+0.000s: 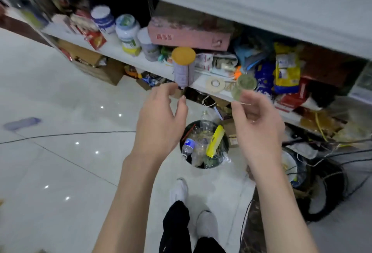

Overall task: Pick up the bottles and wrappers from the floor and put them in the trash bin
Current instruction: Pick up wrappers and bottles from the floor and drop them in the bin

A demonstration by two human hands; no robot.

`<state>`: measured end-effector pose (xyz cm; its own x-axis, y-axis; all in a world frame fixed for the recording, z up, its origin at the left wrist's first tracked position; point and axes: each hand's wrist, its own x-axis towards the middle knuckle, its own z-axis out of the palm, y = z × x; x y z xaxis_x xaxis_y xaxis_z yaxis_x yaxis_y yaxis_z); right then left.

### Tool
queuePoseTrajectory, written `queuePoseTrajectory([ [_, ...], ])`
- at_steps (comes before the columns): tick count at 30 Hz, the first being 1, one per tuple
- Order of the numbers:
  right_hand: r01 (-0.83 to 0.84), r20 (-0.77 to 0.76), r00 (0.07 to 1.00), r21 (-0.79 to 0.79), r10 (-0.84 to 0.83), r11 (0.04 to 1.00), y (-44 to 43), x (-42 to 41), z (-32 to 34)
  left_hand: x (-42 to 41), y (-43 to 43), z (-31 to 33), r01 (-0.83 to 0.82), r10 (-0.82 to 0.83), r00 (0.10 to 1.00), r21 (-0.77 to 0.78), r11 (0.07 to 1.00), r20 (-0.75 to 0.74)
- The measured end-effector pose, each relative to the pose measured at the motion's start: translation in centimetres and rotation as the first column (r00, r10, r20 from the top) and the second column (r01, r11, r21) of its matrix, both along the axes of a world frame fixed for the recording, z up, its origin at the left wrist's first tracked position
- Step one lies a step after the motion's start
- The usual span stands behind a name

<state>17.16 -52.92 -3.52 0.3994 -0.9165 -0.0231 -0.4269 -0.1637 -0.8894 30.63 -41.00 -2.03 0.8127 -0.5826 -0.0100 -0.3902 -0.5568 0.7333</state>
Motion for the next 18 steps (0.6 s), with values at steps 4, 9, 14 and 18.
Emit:
queuePoseTrajectory([
  [4, -0.153, 0.029, 0.987, -0.147, 0.159, 0.977, 1.0, -0.3, 8.9, -0.9, 2.6, 9.1, -0.027, 0.029, 0.997, -0.03, 0.999, 0.077],
  [9, -0.328, 0.072, 0.933, -0.226, 0.351, 0.917, 4.2, -1.2, 18.6, -4.5, 7.5, 18.3, -0.052, 0.052, 0.985, 0.0, 0.999, 0.167],
  [14, -0.5, 0.037, 0.842, -0.32, 0.539, 0.804, 8.5, -1.0, 23.4, -6.8, 13.3, 22.4, -0.139, 0.138, 0.965, -0.011, 0.99, 0.225],
  [18, -0.605, 0.005, 0.756, -0.377, 0.654, 0.701, 12.0, 0.9, 24.6, -6.7, 19.0, 23.3, -0.238, 0.234, 0.948, -0.011, 0.971, 0.215],
])
